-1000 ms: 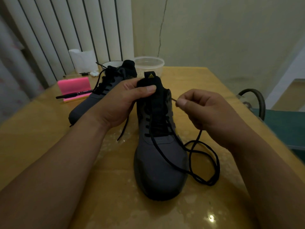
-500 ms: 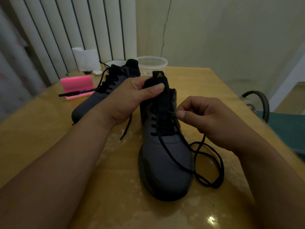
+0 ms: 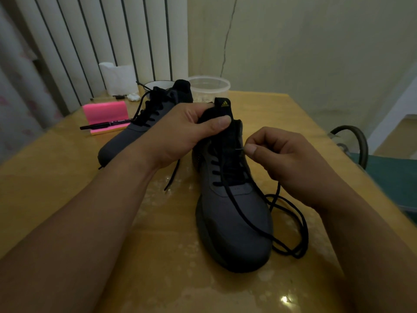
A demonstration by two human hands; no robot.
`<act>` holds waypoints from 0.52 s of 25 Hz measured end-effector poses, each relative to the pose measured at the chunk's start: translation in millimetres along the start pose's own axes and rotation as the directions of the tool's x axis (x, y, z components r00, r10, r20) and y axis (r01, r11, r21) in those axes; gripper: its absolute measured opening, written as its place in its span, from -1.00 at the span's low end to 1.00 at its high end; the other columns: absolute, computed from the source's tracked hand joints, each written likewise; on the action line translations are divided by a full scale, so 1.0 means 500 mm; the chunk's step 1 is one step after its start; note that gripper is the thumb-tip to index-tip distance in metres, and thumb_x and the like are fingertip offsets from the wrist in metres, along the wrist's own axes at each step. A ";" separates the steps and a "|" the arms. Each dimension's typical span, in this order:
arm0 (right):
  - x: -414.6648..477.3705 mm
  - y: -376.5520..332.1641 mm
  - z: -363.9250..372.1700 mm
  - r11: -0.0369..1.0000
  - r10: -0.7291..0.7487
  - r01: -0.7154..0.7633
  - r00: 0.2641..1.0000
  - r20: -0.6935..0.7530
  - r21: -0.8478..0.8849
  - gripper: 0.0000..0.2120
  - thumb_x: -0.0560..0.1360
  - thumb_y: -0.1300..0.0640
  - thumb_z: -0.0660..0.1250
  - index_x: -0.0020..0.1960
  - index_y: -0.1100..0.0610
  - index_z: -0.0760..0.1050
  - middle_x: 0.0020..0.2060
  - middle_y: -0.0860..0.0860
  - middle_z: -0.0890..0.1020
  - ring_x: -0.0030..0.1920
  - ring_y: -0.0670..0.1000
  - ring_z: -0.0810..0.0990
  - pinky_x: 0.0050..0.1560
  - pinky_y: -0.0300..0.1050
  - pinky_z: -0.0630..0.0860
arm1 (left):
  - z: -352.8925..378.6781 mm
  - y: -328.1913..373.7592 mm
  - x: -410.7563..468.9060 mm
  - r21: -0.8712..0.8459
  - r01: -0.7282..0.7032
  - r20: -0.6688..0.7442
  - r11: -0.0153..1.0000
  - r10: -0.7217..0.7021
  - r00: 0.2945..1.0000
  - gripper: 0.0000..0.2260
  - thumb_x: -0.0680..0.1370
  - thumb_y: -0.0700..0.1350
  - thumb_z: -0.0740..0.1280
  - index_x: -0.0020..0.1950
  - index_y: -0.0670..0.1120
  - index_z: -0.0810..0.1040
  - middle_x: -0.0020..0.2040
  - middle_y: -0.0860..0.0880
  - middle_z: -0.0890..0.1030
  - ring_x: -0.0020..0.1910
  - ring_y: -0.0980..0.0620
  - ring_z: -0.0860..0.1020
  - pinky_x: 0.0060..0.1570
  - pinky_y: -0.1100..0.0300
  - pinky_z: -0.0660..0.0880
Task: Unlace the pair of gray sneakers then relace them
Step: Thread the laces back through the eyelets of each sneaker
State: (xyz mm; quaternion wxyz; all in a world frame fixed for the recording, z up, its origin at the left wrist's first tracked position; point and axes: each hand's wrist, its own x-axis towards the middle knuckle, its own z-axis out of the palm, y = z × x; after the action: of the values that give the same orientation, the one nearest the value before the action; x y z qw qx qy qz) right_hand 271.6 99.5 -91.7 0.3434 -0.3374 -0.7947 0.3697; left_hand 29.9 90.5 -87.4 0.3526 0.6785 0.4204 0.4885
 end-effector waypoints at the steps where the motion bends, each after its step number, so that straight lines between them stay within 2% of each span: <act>1: 0.001 0.001 0.002 1.000 0.002 -0.002 1.000 0.000 0.012 -0.87 0.65 0.15 0.35 -0.03 0.15 0.61 -0.38 0.00 0.41 -0.39 -0.08 0.32 -0.38 -0.23 0.30 | 0.000 -0.002 -0.001 -0.008 -0.007 -0.002 1.000 0.007 1.000 -0.76 0.66 -0.11 0.34 0.16 -0.28 0.64 0.02 -0.08 0.73 0.03 0.05 0.69 0.02 0.26 0.57; 3: -0.001 -0.001 0.005 1.000 0.006 -0.006 1.000 0.022 0.020 -0.88 0.65 0.16 0.35 -0.02 0.17 0.61 -0.37 -0.01 0.42 -0.39 -0.13 0.33 -0.36 -0.29 0.31 | 0.003 -0.003 -0.004 -0.039 -0.021 -0.010 0.999 0.020 1.000 -0.79 0.64 -0.10 0.34 0.13 -0.22 0.65 -0.02 -0.01 0.73 0.02 0.08 0.69 0.02 0.27 0.57; 5: -0.002 -0.007 0.007 1.000 0.000 -0.001 1.000 0.029 0.018 -0.88 0.65 0.16 0.35 -0.01 0.15 0.62 -0.35 -0.02 0.46 -0.39 -0.16 0.36 -0.35 -0.32 0.33 | 0.004 -0.003 -0.005 -0.060 -0.030 -0.019 0.998 0.029 0.999 -0.79 0.65 -0.12 0.33 0.15 -0.24 0.64 -0.01 -0.02 0.73 0.02 0.06 0.69 0.02 0.25 0.58; 7: -0.001 -0.011 0.013 1.000 -0.014 0.014 1.000 0.012 0.005 -0.90 0.65 0.15 0.36 0.00 0.12 0.63 -0.30 0.04 0.58 -0.35 -0.04 0.50 -0.31 -0.16 0.46 | 0.006 -0.004 -0.003 -0.037 -0.040 -0.025 0.999 0.039 0.999 -0.80 0.68 -0.15 0.31 0.15 -0.27 0.64 -0.02 -0.02 0.73 0.00 0.06 0.69 0.00 0.25 0.58; 9: 0.000 -0.013 0.023 1.000 -0.019 0.018 0.999 -0.032 -0.009 -0.92 0.63 0.13 0.39 0.00 0.10 0.65 -0.20 0.17 0.66 -0.16 0.20 0.62 -0.07 0.17 0.57 | 0.009 -0.004 -0.002 -0.006 -0.041 -0.022 0.999 0.041 0.999 -0.85 0.69 -0.16 0.31 0.09 -0.20 0.64 -0.08 0.04 0.72 -0.05 0.10 0.68 -0.05 0.27 0.57; 10: -0.001 -0.015 0.028 1.000 -0.013 0.012 0.998 -0.068 -0.012 -0.93 0.61 0.11 0.42 -0.01 0.08 0.66 -0.19 0.18 0.66 -0.12 0.23 0.63 -0.01 0.23 0.57 | 0.010 -0.003 -0.001 0.007 -0.039 -0.024 0.999 0.040 0.999 -0.85 0.69 -0.16 0.31 0.06 -0.18 0.64 -0.10 0.04 0.71 -0.06 0.10 0.67 -0.06 0.28 0.56; 13: -0.004 -0.021 0.035 0.998 0.020 -0.029 0.986 -0.166 -0.050 -0.93 0.56 0.04 0.48 -0.07 0.02 0.64 -0.27 0.08 0.66 -0.22 0.11 0.64 -0.10 0.17 0.58 | 0.010 -0.002 0.000 0.035 -0.039 -0.035 0.999 0.040 0.999 -0.83 0.69 -0.14 0.32 0.06 -0.21 0.65 -0.08 -0.04 0.71 -0.05 0.06 0.68 -0.05 0.25 0.58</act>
State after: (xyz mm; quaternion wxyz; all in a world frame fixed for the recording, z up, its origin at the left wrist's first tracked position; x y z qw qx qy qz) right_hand 256.0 86.6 -92.3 0.3948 -0.3857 -0.7685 0.3236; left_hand 34.6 90.3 -89.6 0.3234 0.6840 0.4214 0.5001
